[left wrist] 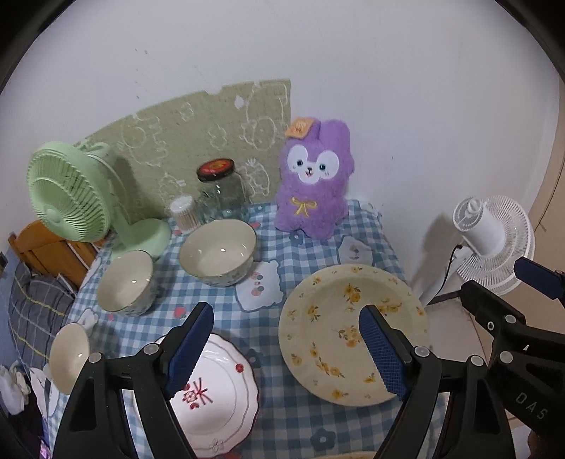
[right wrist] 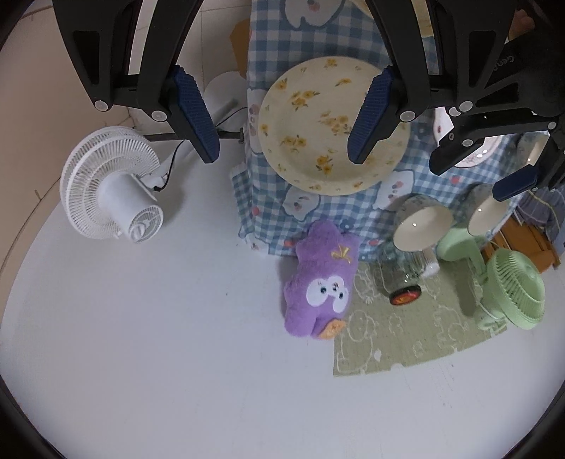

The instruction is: Organize plates and bowls

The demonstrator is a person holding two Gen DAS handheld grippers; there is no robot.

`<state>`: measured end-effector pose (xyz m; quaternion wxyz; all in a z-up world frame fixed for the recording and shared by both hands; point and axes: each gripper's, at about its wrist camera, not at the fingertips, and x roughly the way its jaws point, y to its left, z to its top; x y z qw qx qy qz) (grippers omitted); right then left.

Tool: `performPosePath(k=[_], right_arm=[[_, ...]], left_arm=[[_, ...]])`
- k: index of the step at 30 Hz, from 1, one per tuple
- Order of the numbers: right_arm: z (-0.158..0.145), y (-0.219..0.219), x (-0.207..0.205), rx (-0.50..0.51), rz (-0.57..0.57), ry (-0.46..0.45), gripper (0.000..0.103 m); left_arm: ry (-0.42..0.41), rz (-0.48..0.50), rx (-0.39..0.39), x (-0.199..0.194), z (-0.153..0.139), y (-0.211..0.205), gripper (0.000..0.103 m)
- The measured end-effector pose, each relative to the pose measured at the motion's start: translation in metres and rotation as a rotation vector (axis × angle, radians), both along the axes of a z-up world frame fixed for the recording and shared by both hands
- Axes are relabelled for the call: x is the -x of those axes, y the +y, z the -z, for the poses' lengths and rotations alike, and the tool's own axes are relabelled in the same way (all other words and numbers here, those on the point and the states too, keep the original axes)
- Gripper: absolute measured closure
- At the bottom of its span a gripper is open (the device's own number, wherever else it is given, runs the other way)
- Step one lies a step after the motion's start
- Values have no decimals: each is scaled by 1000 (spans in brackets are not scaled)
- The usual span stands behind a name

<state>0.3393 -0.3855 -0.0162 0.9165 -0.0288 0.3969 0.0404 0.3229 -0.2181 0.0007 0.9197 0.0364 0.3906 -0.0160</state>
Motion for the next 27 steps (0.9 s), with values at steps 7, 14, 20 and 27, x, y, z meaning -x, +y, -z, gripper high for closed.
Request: performPosePath(k=[7, 14, 20, 27], right_arm=[[39, -1, -28, -24, 2, 71, 34], [68, -2, -48, -26, 5, 117, 34], [91, -2, -59, -29, 12, 149, 34], [113, -2, -68, -21, 14, 197, 34]], left_arm=[[44, 16, -26, -27, 34, -6, 18], [97, 26, -27, -49, 64, -9, 18], [142, 22, -19, -62, 88, -11, 19], [172, 20, -38, -73, 107, -15, 22]])
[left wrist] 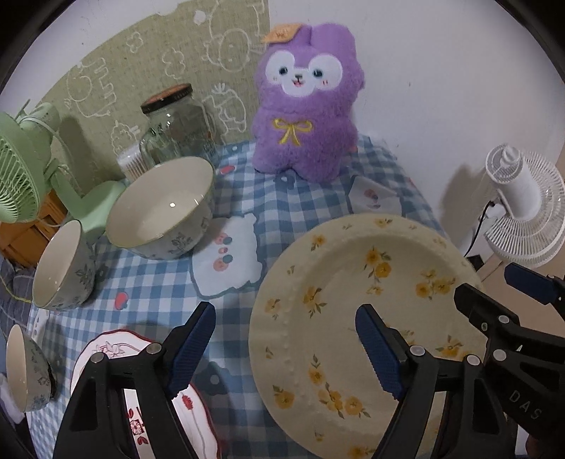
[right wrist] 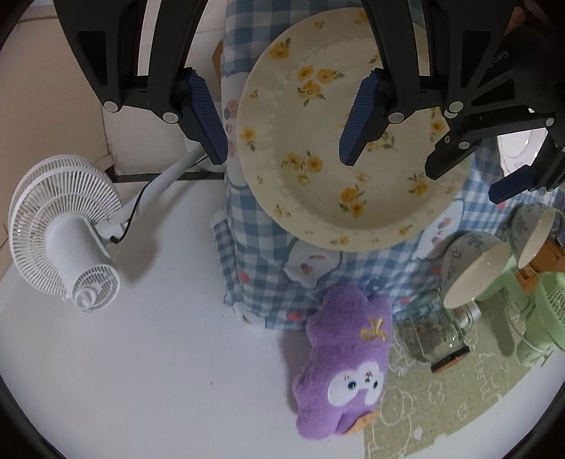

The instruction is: Organize plates and bowls

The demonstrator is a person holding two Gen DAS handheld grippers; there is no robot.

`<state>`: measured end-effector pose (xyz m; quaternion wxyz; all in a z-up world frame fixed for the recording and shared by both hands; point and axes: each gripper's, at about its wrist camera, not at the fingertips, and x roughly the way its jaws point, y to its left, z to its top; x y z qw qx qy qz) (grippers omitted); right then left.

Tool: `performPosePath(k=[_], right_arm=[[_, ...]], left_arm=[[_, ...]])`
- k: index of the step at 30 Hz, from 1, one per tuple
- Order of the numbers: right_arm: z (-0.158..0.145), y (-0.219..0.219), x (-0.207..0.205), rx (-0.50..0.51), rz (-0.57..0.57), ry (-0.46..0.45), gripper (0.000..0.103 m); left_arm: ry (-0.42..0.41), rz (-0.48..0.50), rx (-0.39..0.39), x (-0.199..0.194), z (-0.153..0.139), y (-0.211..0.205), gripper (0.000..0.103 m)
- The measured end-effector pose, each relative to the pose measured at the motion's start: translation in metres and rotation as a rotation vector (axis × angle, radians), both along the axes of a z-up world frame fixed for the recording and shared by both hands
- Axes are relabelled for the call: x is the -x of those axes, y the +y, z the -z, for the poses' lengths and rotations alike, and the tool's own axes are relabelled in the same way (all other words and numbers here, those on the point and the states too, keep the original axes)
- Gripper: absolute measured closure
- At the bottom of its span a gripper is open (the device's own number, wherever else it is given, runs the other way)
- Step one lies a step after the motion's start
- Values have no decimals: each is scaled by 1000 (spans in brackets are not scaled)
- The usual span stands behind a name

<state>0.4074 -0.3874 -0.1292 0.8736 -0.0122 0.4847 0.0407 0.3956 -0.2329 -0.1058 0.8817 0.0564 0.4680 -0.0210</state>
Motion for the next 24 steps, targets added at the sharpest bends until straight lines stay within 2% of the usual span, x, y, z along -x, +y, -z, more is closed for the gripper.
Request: performPosePath(k=[4, 11, 13, 15, 20, 24], right_arm=[[7, 2, -4, 23, -17, 8, 34], [22, 2, -10, 36, -19, 46, 36], [24, 3, -11, 49, -14, 49, 38], [27, 3, -13, 53, -13, 55, 39], [35, 3, -16, 59, -15, 80, 40], [38, 2, -16, 71, -9, 86, 46]], left_arm=[[37, 11, -27, -4, 11, -3, 24], [69, 22, -30, -10, 22, -4, 28], [87, 21, -39, -12, 25, -4, 42], [108, 26, -46, -14, 29, -5, 43], [103, 35, -51, -15, 31, -5, 43], [108, 32, -49, -15, 31, -4, 43]])
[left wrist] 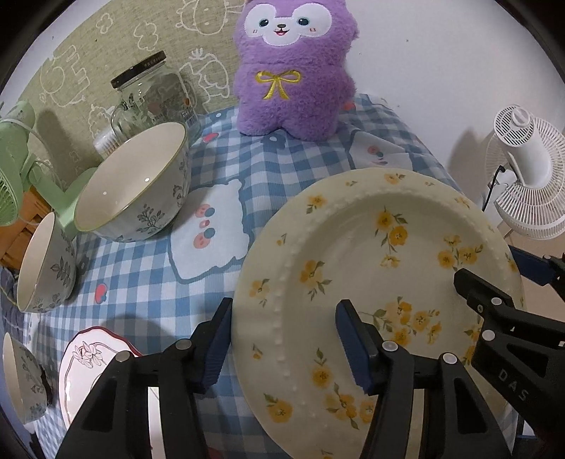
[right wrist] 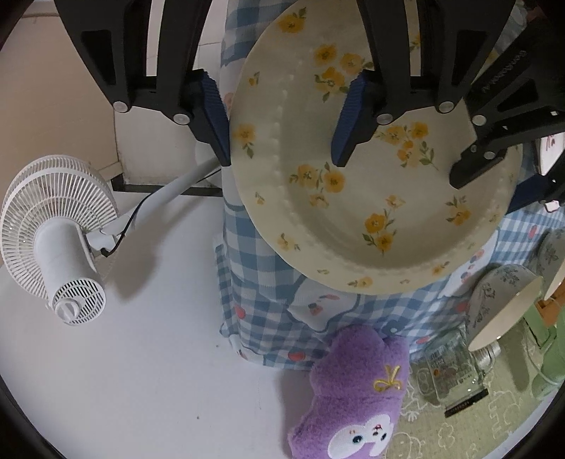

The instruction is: Organize plates and bowls

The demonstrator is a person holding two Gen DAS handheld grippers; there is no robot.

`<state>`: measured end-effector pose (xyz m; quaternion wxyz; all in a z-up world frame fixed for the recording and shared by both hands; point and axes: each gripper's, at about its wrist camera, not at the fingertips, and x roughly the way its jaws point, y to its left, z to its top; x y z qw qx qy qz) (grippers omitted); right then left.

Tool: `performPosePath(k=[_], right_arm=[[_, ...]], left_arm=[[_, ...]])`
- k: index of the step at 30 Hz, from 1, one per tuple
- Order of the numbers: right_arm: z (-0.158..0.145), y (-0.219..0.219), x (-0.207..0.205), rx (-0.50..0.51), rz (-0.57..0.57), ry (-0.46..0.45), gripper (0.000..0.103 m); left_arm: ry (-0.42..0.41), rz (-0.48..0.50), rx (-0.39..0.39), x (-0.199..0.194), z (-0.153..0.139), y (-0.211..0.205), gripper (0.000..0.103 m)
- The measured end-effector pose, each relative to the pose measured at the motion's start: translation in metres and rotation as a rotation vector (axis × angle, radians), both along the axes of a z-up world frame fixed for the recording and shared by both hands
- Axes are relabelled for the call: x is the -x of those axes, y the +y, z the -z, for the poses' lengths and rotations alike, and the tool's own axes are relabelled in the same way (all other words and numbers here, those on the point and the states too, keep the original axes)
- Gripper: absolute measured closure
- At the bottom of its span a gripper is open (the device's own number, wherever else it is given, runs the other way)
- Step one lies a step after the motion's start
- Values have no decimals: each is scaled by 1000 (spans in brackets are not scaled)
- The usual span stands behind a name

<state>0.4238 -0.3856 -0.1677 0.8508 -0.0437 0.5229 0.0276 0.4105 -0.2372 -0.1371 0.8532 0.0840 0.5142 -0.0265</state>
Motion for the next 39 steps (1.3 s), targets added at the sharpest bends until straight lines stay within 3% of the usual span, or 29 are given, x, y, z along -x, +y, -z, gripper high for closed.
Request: performPosePath(k=[39], right_arm=[[-1, 5, 9, -5, 25, 24, 46]], left_arm=[[2, -22, -14, 12, -1, 2, 44]])
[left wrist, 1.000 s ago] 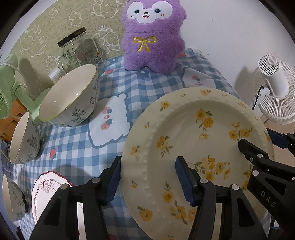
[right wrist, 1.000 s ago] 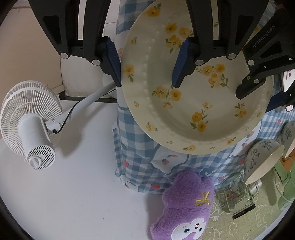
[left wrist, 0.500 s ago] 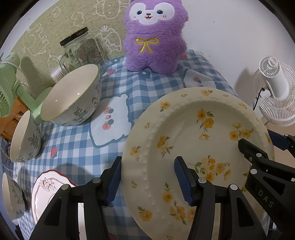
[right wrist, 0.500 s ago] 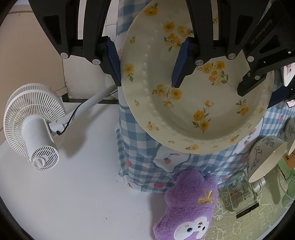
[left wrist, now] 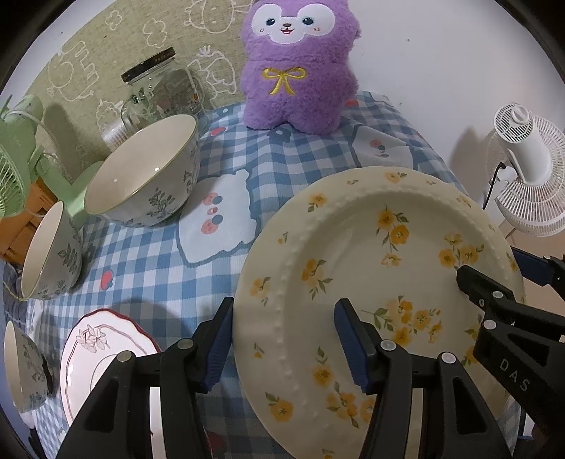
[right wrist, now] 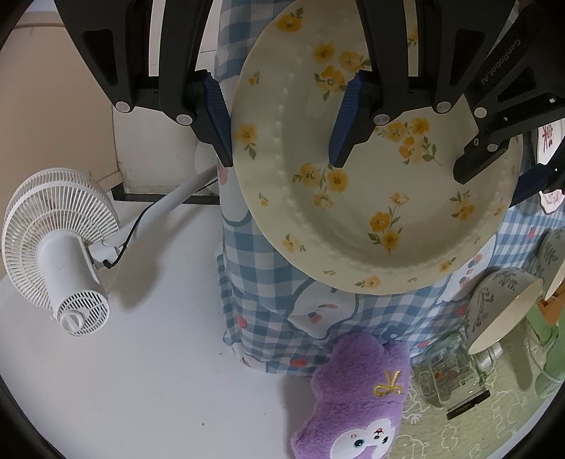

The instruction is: Organize plates and bowls

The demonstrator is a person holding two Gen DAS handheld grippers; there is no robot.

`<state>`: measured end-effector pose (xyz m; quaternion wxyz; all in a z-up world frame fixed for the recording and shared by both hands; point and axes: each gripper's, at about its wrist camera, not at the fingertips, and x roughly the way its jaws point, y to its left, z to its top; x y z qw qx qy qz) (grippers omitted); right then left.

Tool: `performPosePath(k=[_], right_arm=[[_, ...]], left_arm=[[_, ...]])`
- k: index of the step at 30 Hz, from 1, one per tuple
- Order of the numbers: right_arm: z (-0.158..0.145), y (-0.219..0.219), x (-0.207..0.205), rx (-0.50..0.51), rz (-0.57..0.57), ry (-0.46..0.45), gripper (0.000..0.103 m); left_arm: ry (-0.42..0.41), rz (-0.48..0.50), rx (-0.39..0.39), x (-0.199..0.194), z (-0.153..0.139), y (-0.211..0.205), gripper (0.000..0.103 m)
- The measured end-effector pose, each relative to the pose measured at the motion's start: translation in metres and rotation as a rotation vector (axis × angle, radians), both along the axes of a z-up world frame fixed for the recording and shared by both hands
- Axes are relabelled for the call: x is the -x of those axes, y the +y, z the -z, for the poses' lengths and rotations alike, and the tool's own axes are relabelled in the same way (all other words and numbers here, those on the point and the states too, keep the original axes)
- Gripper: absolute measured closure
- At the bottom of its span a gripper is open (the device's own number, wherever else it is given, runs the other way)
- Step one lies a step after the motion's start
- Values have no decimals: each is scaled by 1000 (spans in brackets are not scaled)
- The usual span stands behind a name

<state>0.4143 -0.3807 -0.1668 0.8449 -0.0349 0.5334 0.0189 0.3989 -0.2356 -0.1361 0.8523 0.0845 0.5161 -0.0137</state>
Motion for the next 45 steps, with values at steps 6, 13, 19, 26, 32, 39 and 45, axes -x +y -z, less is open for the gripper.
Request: performPosePath(k=[6, 13, 19, 26, 32, 39, 45], right_arm=[[-1, 2, 0, 12, 32, 7, 46], [-6, 0, 2, 5, 39, 15, 47], [-17, -1, 5, 0, 48, 0, 47], [-34, -2, 9, 7, 37, -12, 47], [-52, 1, 16, 0, 23, -29, 47], [-72, 5, 26, -5, 14, -39, 47], [-87, 8, 38, 5, 29, -52, 47]], left_arm=[[0, -18, -5, 2, 0, -2, 45], [-22, -26, -29, 8, -4, -5, 46], [-26, -30, -26, 10, -14, -5, 46], [-37, -33, -25, 15, -29, -7, 47], [-56, -52, -21, 23, -46, -4, 47], [-77, -63, -21, 35, -65, 2, 47], [-84, -45, -20, 49, -79, 5, 47]])
